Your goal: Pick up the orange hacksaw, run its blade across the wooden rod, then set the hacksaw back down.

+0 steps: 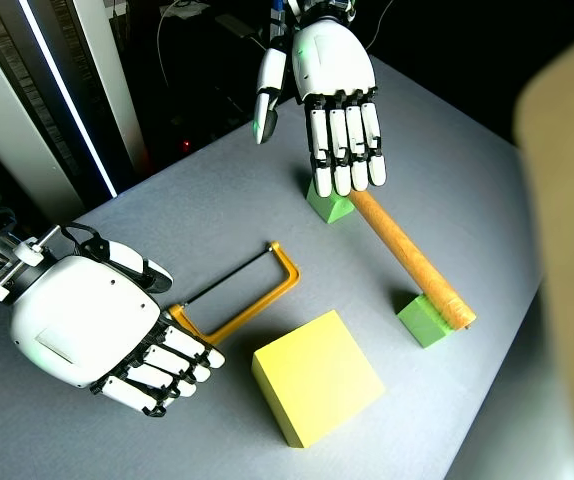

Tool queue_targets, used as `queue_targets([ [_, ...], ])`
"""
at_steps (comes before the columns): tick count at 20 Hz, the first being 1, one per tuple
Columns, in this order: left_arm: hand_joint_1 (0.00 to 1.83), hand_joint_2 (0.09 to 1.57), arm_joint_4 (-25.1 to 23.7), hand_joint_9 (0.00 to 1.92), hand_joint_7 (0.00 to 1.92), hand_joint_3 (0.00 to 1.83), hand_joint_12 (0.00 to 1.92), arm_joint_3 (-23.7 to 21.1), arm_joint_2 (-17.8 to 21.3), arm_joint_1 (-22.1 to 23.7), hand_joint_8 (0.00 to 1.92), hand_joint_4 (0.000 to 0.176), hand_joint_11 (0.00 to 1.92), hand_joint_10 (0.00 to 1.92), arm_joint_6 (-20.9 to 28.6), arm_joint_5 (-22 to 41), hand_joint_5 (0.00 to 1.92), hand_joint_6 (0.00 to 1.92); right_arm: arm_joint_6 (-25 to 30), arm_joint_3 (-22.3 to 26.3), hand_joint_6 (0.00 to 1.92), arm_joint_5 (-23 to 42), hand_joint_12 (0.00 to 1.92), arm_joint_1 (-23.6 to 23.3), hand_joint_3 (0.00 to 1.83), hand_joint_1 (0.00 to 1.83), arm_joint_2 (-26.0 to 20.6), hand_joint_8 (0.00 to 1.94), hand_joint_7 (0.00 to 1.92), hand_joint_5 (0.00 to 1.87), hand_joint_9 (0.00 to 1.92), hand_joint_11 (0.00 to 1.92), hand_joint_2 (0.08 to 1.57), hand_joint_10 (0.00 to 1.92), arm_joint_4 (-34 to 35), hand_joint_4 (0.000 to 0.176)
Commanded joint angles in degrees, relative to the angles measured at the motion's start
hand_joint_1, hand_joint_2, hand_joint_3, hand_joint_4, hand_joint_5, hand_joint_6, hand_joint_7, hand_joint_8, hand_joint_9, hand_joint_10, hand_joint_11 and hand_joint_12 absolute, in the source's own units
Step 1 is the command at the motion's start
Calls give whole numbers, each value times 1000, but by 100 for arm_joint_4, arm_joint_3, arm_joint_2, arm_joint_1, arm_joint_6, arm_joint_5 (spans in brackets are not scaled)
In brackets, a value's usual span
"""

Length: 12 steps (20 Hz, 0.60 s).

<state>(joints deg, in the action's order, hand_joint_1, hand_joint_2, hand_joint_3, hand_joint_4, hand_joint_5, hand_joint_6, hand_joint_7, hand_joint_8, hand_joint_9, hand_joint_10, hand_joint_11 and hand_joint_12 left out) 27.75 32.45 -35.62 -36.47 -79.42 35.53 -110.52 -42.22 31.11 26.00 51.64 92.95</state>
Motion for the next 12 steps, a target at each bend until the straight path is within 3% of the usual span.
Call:
queue_targets([
  [1,0,1322,-121,111,188,0,22,19,-9,96,11,0,40,10,2,553,234,13,24,29,3,134,644,-55,0,1041,-114,3,160,121,184,0,846,2,-231,0],
  [5,0,1326,-56,74,145,0,10,10,-28,97,0,0,4,0,-26,464,193,0,-140,220,3,152,635,-303,2,1027,-500,3,177,139,190,0,858,1,-232,0],
  [8,0,1325,80,90,155,0,19,3,-82,68,4,0,23,7,-76,568,203,4,-612,381,0,33,587,-519,9,933,-895,0,140,121,163,0,886,0,-233,0],
  [9,0,1323,106,179,244,0,64,7,-114,60,8,0,85,12,-75,619,268,7,-737,434,14,-29,732,-587,11,803,-1032,26,238,166,248,0,924,29,-277,0],
  [10,0,1323,122,179,244,0,64,13,-152,62,8,0,85,12,-79,631,268,7,-744,506,14,-82,732,-642,11,803,-1197,26,238,166,248,0,924,29,-550,0],
  [11,0,1351,242,603,722,0,914,1,-190,62,68,0,96,93,-148,627,663,54,-734,613,177,-84,1259,-669,0,458,-1384,568,379,424,352,87,924,757,-1050,0],
  [12,3,1327,397,353,432,13,1720,-25,-208,62,1457,0,163,1553,-252,626,416,1392,-698,682,1416,-85,1789,-668,0,264,-1510,1666,182,197,238,181,915,1688,-1331,0],
])
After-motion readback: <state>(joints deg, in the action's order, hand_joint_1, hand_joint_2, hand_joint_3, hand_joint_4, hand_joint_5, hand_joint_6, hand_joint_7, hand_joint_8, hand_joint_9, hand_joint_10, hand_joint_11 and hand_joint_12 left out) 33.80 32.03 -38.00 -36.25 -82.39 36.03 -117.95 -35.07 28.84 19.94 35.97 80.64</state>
